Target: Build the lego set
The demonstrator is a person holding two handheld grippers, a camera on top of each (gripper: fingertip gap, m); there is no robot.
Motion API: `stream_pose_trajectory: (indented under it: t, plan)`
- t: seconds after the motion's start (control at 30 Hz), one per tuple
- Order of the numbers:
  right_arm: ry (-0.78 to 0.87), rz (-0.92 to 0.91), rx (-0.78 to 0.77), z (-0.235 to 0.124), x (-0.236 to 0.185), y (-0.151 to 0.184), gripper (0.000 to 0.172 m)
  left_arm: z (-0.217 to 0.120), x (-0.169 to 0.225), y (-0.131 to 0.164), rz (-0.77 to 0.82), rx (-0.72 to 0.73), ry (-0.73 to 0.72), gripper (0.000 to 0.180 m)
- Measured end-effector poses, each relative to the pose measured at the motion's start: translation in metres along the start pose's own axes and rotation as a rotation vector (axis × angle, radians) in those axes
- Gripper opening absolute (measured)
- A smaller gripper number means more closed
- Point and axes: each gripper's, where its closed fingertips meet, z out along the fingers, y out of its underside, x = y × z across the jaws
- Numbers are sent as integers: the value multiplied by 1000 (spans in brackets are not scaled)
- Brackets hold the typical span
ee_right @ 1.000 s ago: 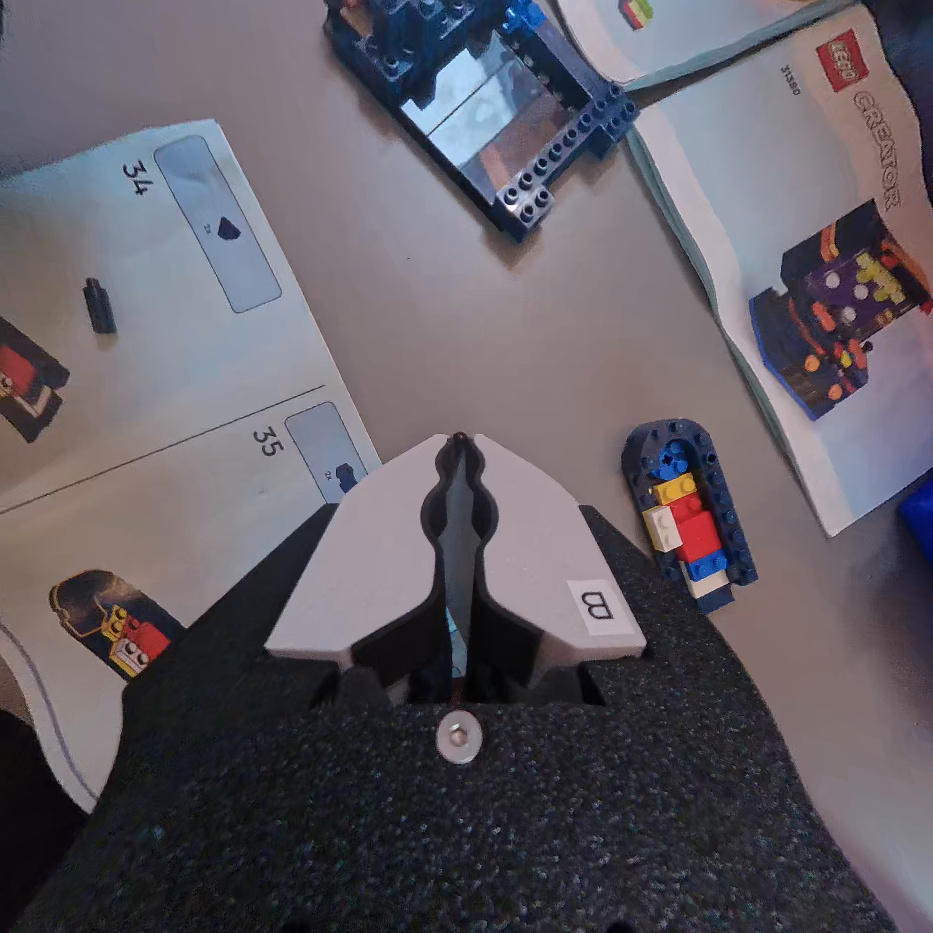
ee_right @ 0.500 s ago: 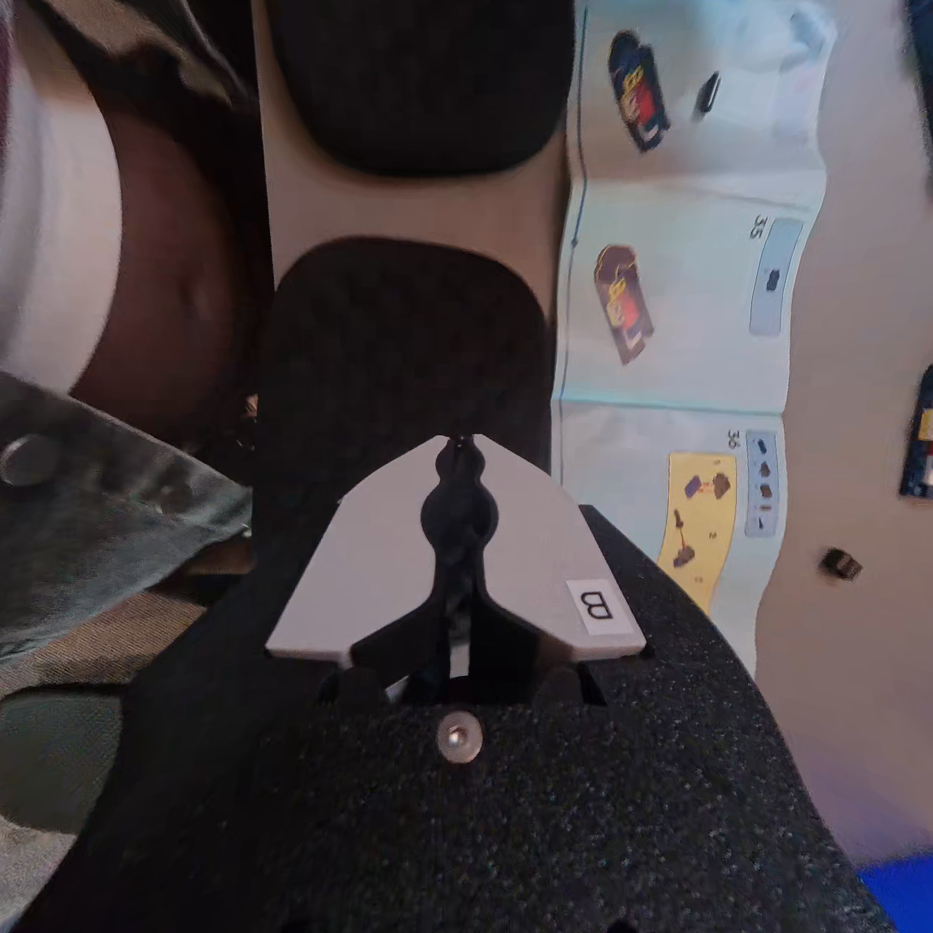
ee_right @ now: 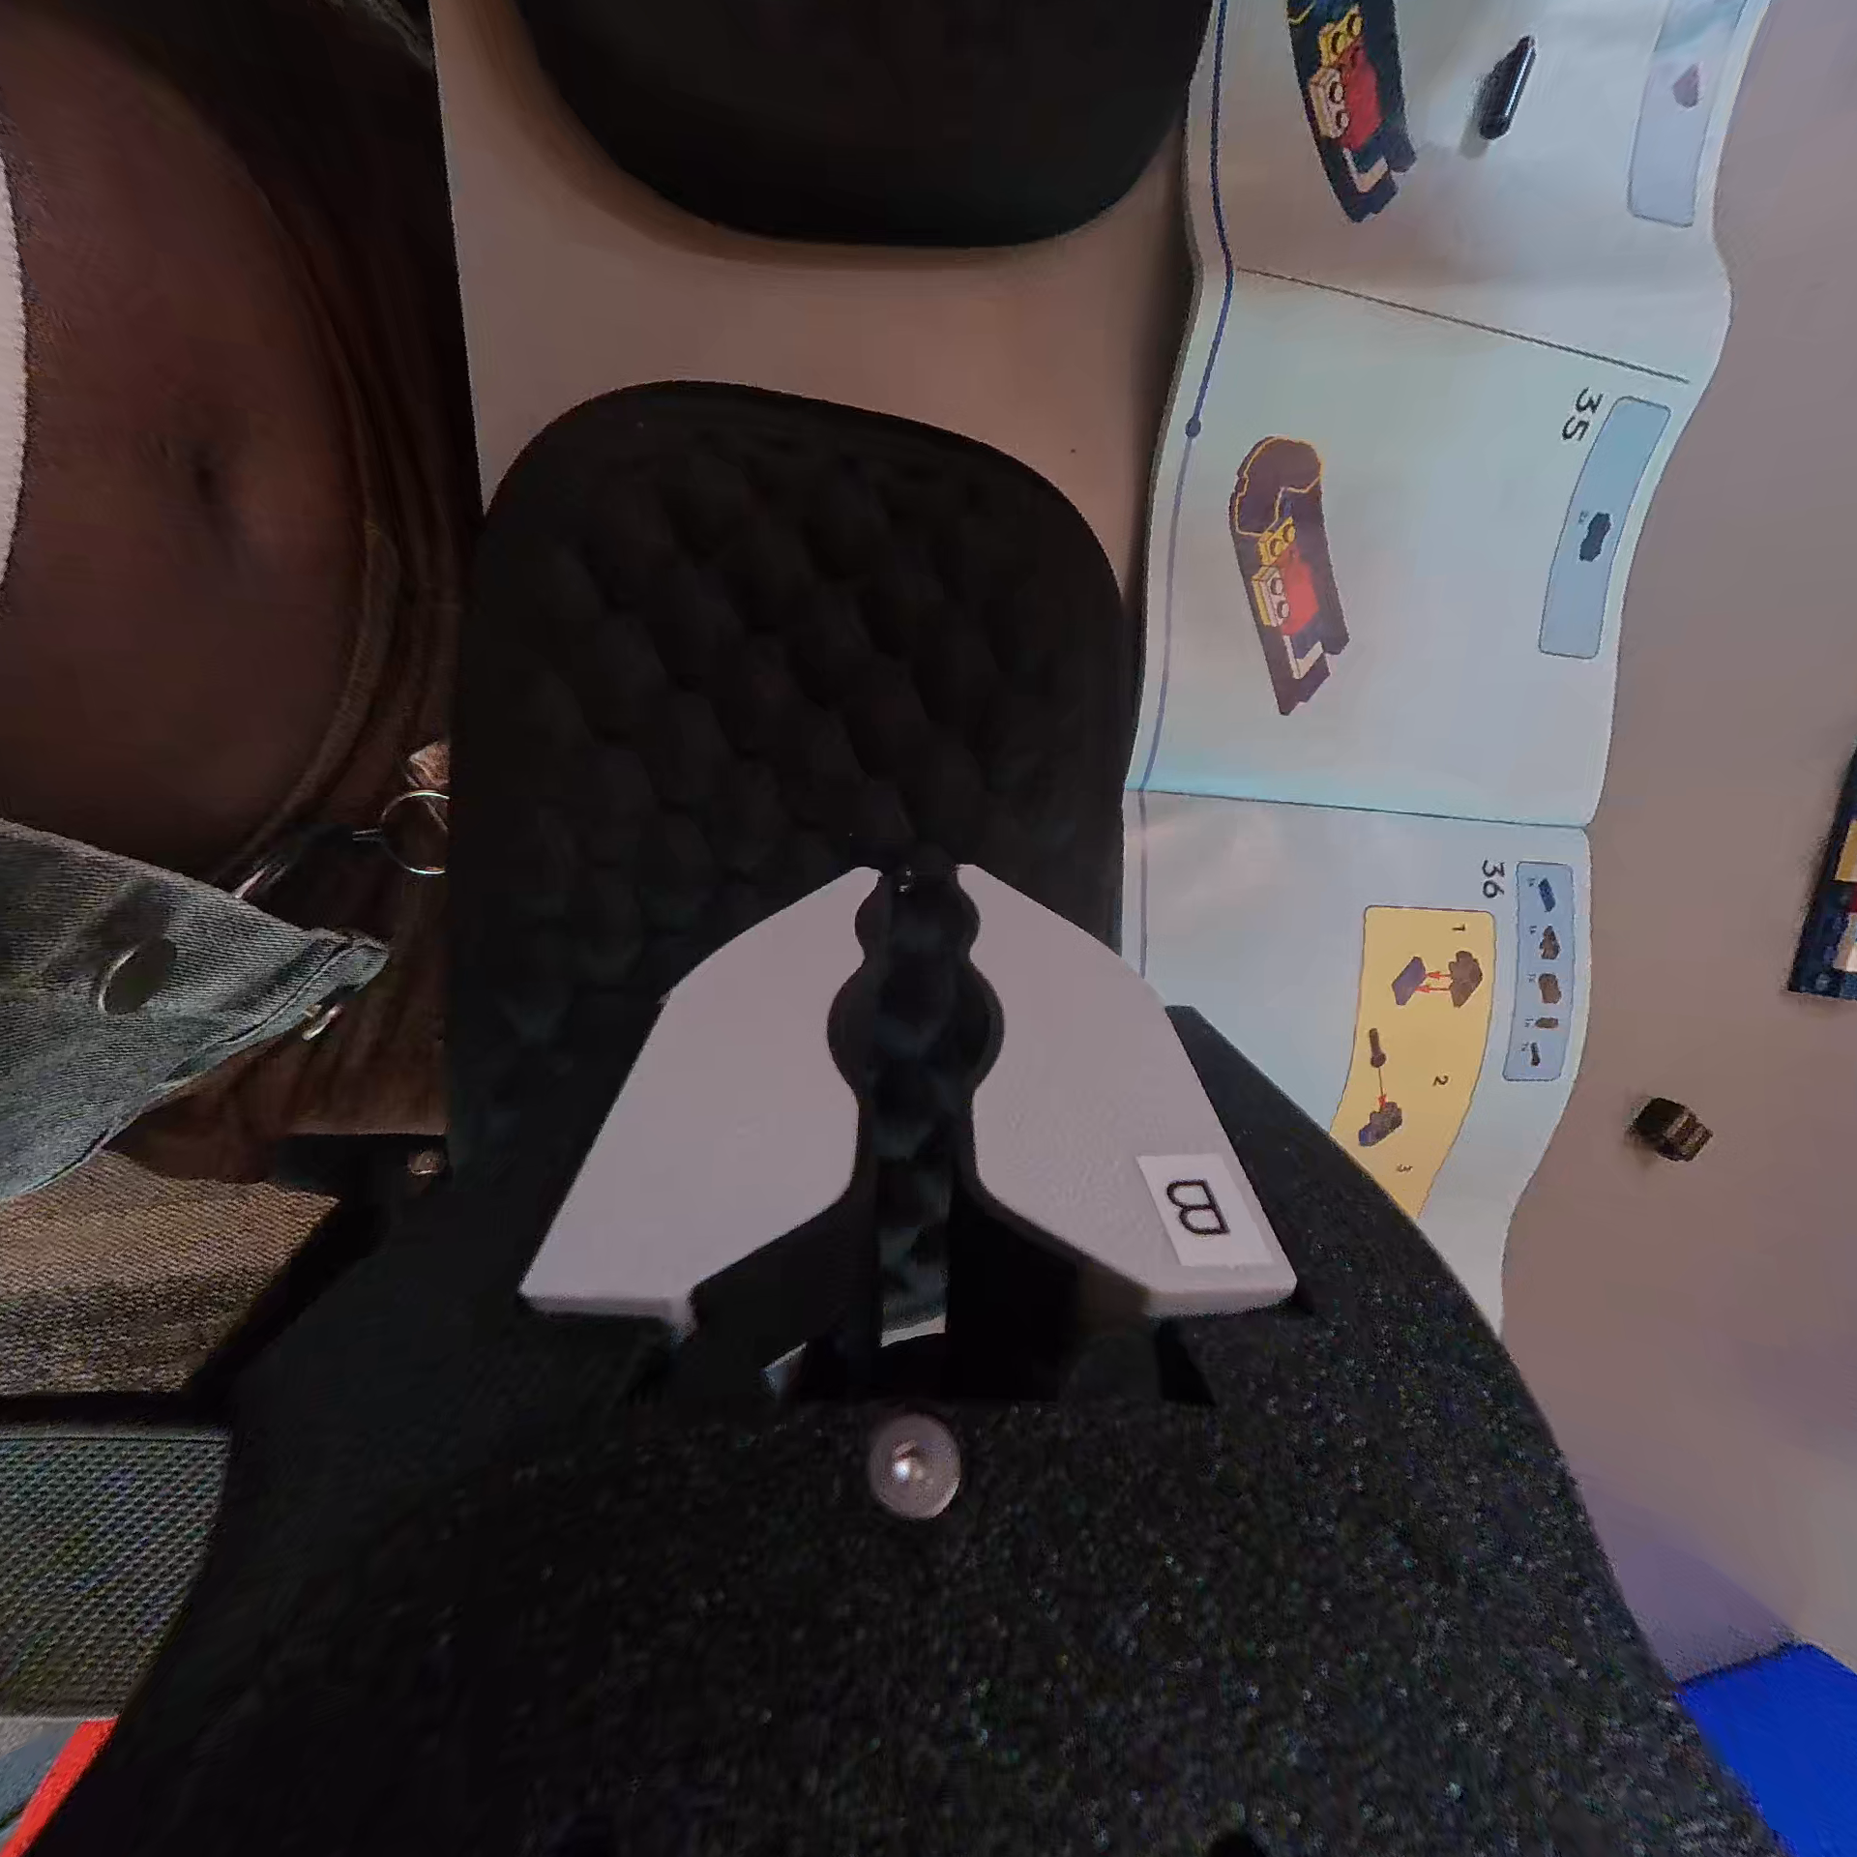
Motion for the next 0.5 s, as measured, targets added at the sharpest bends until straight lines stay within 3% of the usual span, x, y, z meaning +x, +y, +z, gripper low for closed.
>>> stream_pose_trajectory:
  t: [0.5]
  plan:
    - [17,49,66,-2,-1,3,18,2,0,8,27,-46,-5,8]
